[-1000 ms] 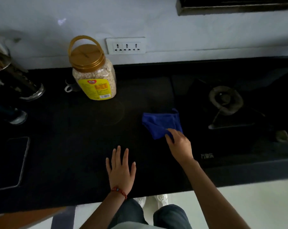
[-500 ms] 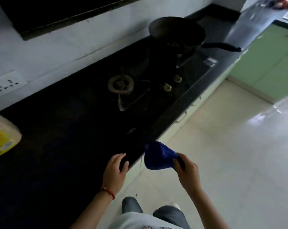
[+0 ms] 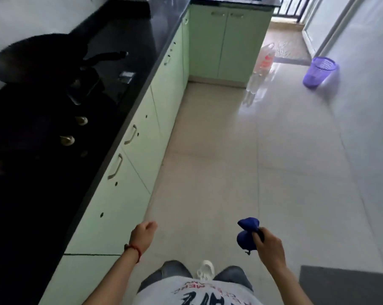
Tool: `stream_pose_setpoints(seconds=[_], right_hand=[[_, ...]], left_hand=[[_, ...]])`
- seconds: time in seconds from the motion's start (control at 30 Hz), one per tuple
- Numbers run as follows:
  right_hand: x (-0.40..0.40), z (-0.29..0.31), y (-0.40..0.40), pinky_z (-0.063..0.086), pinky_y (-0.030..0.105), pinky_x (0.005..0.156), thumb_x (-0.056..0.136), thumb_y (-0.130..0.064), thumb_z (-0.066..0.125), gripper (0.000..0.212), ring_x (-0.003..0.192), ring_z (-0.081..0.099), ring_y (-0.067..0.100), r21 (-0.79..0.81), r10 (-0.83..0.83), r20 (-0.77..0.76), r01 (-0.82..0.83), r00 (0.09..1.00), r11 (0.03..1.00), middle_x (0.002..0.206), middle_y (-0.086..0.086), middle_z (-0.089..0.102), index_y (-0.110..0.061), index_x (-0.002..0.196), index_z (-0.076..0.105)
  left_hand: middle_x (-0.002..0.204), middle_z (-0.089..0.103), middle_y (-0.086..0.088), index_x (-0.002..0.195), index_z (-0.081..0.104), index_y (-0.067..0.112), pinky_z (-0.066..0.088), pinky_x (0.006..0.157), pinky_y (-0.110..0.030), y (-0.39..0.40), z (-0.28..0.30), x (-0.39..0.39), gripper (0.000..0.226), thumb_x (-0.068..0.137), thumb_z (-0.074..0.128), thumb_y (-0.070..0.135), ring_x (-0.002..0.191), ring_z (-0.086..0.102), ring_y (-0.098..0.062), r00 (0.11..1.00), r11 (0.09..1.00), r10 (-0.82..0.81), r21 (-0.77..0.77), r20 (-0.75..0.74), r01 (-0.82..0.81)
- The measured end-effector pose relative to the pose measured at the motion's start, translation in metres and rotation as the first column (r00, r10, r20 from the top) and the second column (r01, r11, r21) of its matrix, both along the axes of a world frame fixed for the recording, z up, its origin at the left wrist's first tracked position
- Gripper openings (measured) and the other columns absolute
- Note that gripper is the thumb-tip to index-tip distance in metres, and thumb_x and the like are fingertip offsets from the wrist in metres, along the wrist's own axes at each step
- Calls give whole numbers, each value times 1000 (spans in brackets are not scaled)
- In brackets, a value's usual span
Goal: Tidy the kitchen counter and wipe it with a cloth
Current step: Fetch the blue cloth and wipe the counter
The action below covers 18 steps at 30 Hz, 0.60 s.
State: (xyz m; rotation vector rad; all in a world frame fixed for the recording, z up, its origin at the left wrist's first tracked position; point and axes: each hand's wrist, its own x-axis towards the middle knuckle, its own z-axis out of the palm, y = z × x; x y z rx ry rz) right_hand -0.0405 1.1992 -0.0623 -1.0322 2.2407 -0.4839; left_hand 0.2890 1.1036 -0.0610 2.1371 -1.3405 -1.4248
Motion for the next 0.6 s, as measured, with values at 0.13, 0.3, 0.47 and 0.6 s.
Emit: stream_pose_setpoints(seconds=[0.13, 0.3, 0.47, 0.6], right_hand=[[-51, -8, 6, 39, 29, 63, 91, -17, 49, 19, 71, 53, 25, 55, -109, 13, 108, 994, 993, 86, 16, 67, -4, 98, 61], [-86, -17, -30, 39, 28, 68, 92, -18, 46, 22, 78, 54, 25, 113, -174, 28, 169, 984, 979, 98, 17, 67, -5, 103, 61], [-113, -20, -110, 37, 27, 61, 91, -16, 47, 19, 76, 54, 23, 82, -141, 55, 136, 988, 987, 92, 14, 67, -7, 98, 62], [-141, -12, -190, 35, 19, 54, 90, -14, 48, 15, 73, 53, 23, 56, -142, 77, 137, 987, 989, 83, 9, 64, -8, 92, 61]], left_hand=[[73, 64, -13, 60, 60, 12, 49, 81, -40, -23, -28, -25, 32, 67, 48, 41, 74, 58, -24, 999, 994, 46, 98, -6, -45], [73, 64, -12, 62, 61, 14, 48, 86, -42, -61, -43, -51, 25, 86, 55, 20, 73, 59, -25, 998, 987, 59, 151, 5, -59], [77, 63, -13, 74, 61, 9, 41, 67, -31, -119, -52, -79, 19, 89, 52, 18, 72, 58, -26, 997, 973, 81, 216, 17, -83], [72, 64, -11, 64, 62, 10, 41, 68, -31, -180, -56, -100, 23, 83, 57, 24, 68, 57, -25, 995, 968, 83, 232, 47, -91]])
